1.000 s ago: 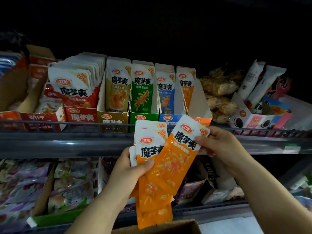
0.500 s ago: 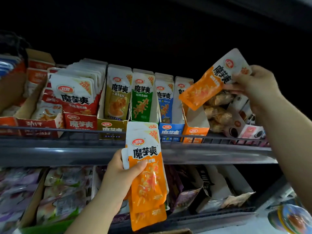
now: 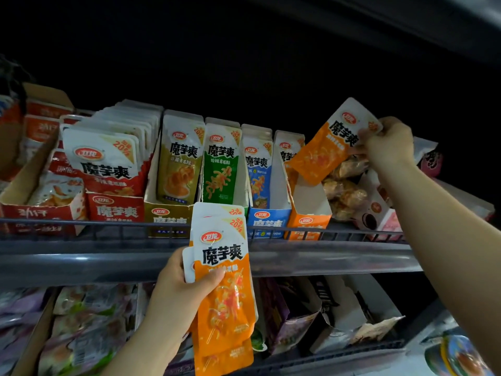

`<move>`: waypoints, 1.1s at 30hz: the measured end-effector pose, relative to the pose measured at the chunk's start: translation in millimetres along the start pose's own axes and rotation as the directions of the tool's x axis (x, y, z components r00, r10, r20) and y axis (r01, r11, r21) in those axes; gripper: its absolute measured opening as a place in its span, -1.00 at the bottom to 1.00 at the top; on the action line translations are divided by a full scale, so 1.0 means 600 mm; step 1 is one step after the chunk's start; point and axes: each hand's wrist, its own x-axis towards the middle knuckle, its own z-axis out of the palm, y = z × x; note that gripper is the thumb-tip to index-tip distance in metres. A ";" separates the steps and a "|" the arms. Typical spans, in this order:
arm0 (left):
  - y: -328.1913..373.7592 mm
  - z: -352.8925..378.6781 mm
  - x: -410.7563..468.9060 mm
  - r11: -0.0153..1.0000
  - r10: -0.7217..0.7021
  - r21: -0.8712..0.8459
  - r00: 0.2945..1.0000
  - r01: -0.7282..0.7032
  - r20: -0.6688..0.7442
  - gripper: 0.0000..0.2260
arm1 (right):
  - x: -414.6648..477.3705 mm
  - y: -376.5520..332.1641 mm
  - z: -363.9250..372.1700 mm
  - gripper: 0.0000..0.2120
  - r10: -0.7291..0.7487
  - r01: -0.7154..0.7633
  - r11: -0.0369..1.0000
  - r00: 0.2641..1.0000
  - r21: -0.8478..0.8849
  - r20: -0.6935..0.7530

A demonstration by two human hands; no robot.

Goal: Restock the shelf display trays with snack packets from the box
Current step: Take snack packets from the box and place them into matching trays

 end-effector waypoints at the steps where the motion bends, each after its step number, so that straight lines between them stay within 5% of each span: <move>1: 0.001 0.001 0.000 1.000 -0.001 0.003 1.000 0.001 -0.004 -0.79 | -0.003 0.001 -0.001 -0.74 0.014 -0.014 1.000 1.000 0.014 0.020; 12: 0.002 0.012 -0.005 0.998 0.000 0.056 1.000 -0.001 0.015 -0.77 | -0.036 -0.007 0.060 -0.78 0.091 -0.093 0.996 0.950 -0.008 0.298; 16: 0.003 0.006 0.002 0.998 -0.020 0.062 1.000 0.019 0.017 -0.77 | -0.027 -0.004 0.090 -0.75 0.169 -0.190 0.981 0.939 0.042 0.299; 24: 0.005 0.013 0.014 0.995 -0.038 0.096 0.999 0.039 -0.008 -0.76 | -0.012 0.003 0.121 -0.62 0.092 -0.096 0.995 0.970 0.006 0.226; 33: -0.001 0.014 0.007 0.997 -0.041 0.063 0.999 0.041 -0.009 -0.76 | -0.044 0.024 0.101 -0.69 -0.028 -0.021 0.961 0.984 0.274 0.176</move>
